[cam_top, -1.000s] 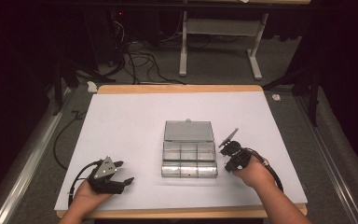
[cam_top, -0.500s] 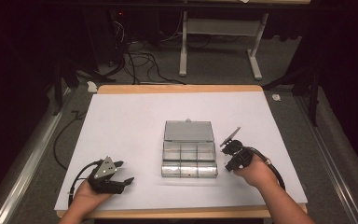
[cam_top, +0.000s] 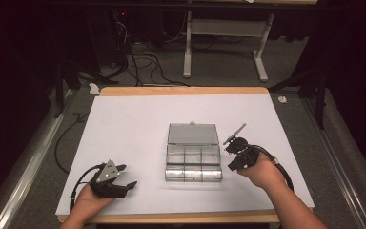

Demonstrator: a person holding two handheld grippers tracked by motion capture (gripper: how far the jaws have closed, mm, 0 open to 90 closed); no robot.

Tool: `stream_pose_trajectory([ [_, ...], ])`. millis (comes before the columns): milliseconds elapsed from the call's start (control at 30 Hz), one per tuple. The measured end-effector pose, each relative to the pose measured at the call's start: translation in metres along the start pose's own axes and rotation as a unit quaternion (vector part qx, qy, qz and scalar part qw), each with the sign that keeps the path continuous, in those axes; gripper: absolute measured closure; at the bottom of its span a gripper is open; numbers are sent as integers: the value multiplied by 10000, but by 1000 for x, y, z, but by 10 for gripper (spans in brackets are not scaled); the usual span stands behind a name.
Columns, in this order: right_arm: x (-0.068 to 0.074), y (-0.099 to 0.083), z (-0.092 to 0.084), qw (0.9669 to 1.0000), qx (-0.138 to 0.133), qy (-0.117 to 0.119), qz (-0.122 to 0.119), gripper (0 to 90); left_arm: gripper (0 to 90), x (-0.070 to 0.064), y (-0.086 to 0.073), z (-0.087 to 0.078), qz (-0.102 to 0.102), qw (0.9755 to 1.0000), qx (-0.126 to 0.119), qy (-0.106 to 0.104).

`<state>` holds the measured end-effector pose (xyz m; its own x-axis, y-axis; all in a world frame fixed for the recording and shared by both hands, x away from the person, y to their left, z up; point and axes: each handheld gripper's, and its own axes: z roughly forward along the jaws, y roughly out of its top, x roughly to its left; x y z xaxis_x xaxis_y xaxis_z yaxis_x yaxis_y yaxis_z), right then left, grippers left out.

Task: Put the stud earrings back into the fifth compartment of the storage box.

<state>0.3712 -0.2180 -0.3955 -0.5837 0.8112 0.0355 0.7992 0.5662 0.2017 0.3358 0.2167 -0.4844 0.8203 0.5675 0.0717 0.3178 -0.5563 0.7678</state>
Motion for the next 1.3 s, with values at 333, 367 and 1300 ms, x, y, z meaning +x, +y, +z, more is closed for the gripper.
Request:
stream_pose_trajectory([
  [333,16,13,-11,9998,-56,24,-191,869,255,0,0,0,-12,10000,-18,-3],
  [367,18,15,-11,9997,-51,32,-224,869,255,0,0,0,-14,10000,-19,-4],
  [1300,59,53,17,9959,60,242,-871,869,251,0,0,0,-26,10000,-38,-11],
])
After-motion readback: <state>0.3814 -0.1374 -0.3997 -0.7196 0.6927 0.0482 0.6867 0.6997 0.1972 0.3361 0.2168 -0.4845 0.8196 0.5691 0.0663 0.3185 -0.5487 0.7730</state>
